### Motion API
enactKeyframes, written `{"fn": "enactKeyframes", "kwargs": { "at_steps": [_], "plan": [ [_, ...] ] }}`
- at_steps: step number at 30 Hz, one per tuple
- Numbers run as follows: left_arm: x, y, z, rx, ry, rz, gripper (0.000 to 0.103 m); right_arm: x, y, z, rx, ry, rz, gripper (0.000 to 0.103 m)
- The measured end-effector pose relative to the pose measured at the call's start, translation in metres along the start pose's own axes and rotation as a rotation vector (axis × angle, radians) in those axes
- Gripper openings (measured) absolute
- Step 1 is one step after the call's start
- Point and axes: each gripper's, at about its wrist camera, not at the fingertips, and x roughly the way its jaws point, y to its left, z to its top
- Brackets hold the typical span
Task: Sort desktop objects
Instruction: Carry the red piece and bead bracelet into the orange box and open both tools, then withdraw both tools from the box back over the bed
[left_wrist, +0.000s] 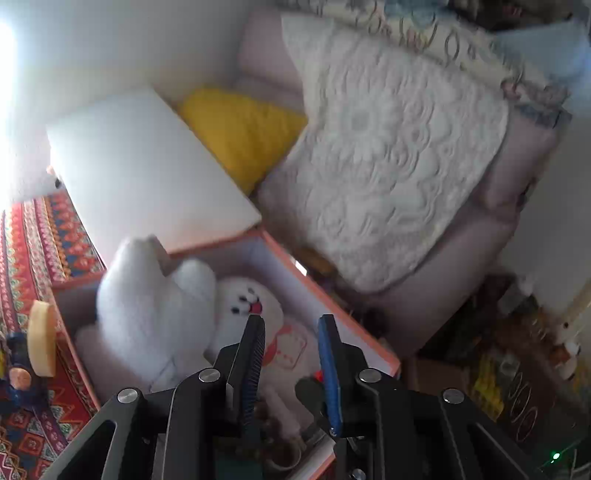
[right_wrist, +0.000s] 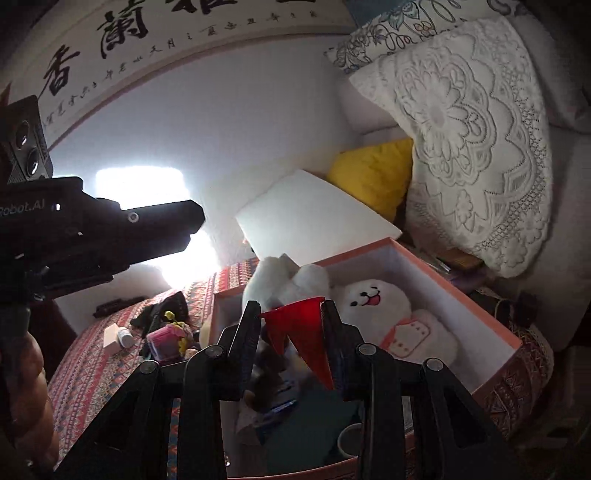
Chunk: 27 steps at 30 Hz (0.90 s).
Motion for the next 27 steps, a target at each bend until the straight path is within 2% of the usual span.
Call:
{"fn": "enactKeyframes", "kwargs": {
  "at_steps": [2, 3, 4, 6, 7, 9, 12, 17, 22, 27],
  "plan": [
    [0.019, -0.003, -0.003, 0.008, 0.042, 0.013, 0.040, 0.013, -0.011, -0.004, 0.025, 0.047, -0.012, 0.036],
    [0.018, -0.001, -0.006, 0.003, 0.039, 0.018, 0.045, 0.020, -0.016, -0.006, 0.037, 0.077, -0.012, 0.036],
    [0.016, 0.002, -0.009, -0.003, 0.035, 0.023, 0.058, 0.028, -0.018, -0.009, 0.041, 0.112, -0.002, 0.036],
    [0.008, 0.009, -0.013, -0.015, 0.018, 0.038, 0.067, 0.039, -0.017, -0.017, 0.019, 0.180, -0.005, 0.038],
    [0.003, 0.013, -0.014, -0.023, 0.011, 0.050, 0.067, 0.042, -0.014, -0.021, 0.007, 0.201, -0.019, 0.055],
    [-0.009, 0.022, -0.018, -0.039, -0.004, 0.068, 0.070, 0.046, -0.011, -0.027, -0.004, 0.218, -0.042, 0.081],
    [-0.026, 0.034, -0.026, -0.056, -0.034, 0.100, 0.073, 0.040, -0.009, -0.028, 0.022, 0.191, -0.036, 0.082],
    [-0.055, 0.054, -0.046, -0.107, -0.050, 0.133, 0.086, 0.027, 0.001, -0.024, 0.037, 0.169, -0.010, 0.082],
    [-0.088, 0.081, -0.076, -0.165, -0.050, 0.171, 0.088, 0.014, 0.028, -0.030, 0.010, 0.173, 0.028, 0.082],
    [-0.135, 0.114, -0.107, -0.216, -0.099, 0.263, 0.092, 0.009, 0.064, -0.046, -0.036, 0.199, 0.072, 0.082]
  ]
}}
